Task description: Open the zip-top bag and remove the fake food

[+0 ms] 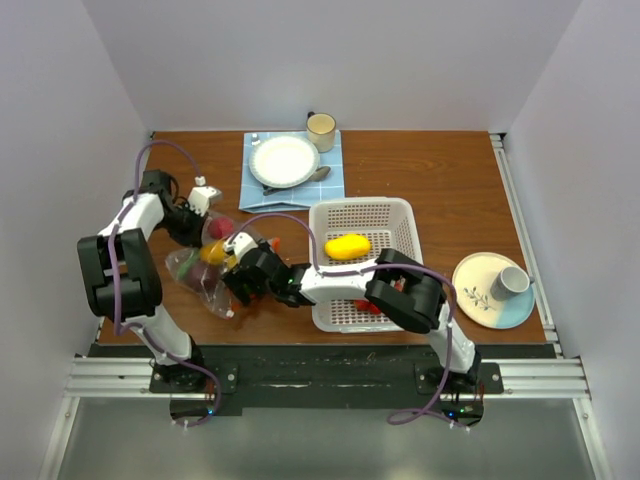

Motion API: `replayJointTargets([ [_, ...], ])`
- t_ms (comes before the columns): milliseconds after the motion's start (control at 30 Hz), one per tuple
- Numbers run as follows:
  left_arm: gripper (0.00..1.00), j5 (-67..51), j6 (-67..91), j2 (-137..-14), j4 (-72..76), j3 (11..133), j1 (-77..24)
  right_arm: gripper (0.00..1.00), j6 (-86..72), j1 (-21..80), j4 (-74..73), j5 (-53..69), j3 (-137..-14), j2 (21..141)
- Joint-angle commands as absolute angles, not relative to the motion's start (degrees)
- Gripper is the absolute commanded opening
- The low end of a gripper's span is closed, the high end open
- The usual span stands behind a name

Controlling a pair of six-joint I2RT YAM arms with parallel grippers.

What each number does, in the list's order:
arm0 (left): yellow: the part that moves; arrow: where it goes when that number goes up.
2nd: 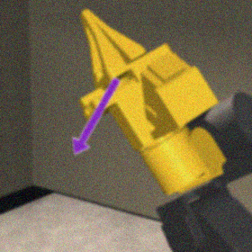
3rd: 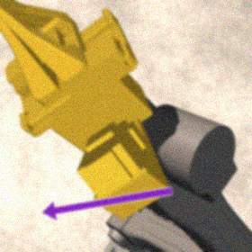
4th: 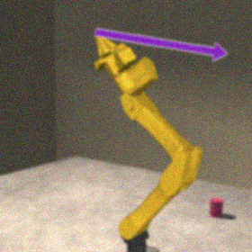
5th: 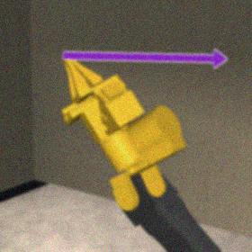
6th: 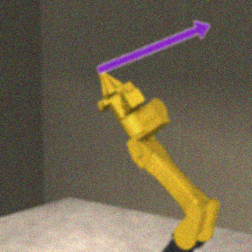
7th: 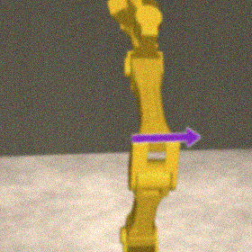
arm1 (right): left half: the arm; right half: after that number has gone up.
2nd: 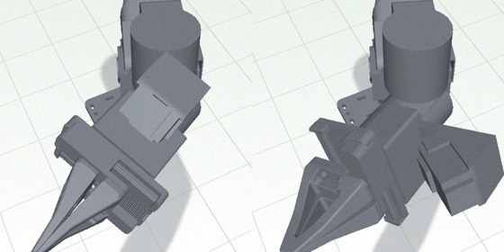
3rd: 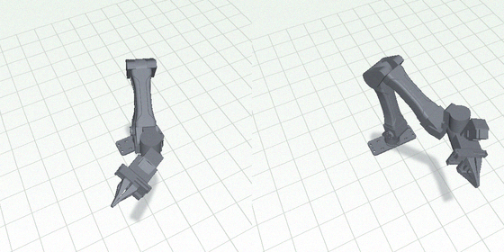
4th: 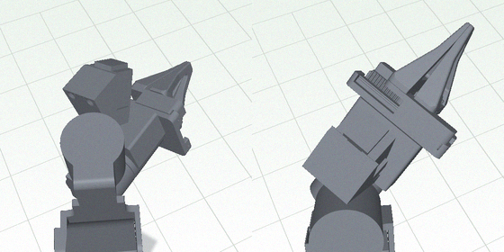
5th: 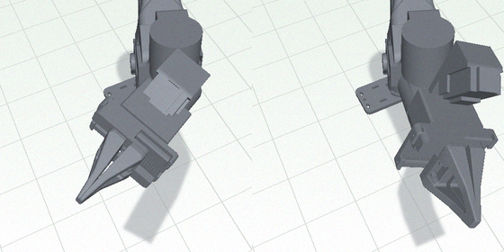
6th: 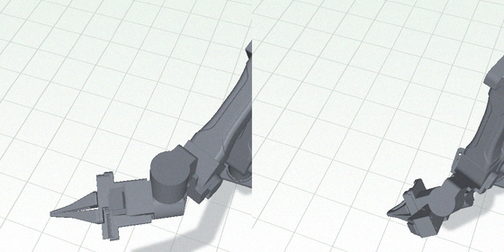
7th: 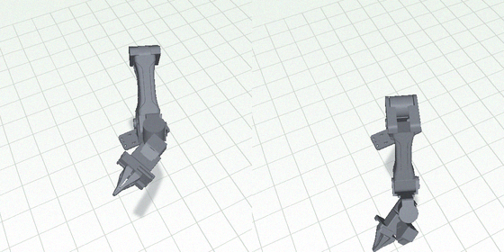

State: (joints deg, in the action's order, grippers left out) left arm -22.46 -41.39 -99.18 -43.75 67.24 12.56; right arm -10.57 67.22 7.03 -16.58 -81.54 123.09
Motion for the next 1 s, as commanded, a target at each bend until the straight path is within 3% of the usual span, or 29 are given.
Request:
replayJointTargets([
  [0, 0.0, -24.2, -42.4, -95.9, -46.7, 67.5, 12.0, 0.88, -13.9, 65.6, 9.4, -14.7, -82.5, 123.1],
  [33, 0.0, -24.5, -42.5, -95.8, -47.2, 67.8, 12.0, 0.81, -14.0, 65.4, 9.8, -14.2, -81.7, 123.0],
  [67, 0.0, -25.9, -42.2, -95.9, -49.4, 69.7, 12.0, 0.6, -14.7, 65.3, 10.1, -13.9, -80.4, 120.7],
  [167, 0.0, -27.5, -40.3, -95.7, -53.5, 76.0, 12.0, 0.37, -15.2, 65.3, 10.7, -14.1, -76.5, 115.6],
  [267, 0.0, -28.0, -38.5, -94.3, -58.2, 84.5, 11.4, 0.27, -13.9, 65.4, 5.8, -16.5, -75.2, 108.1],
  [433, 0.0, -28.3, -37.1, -89.7, -60.2, 92.4, 11.1, 0.22, -13.3, 65.2, -10.5, -19.0, -79.1, 102.0],
  [600, 0.0, -29.0, -36.7, -87.1, -61.2, 90.4, 10.5, 0.16, -14.3, 65.3, -24.7, -20.6, -81.3, 99.8],
  [967, 0.0, -27.7, -34.4, -86.0, -57.9, 83.8, 5.5, 0.17, -17.1, 59.9, -41.3, -28.3, -72.2, 82.6],
])
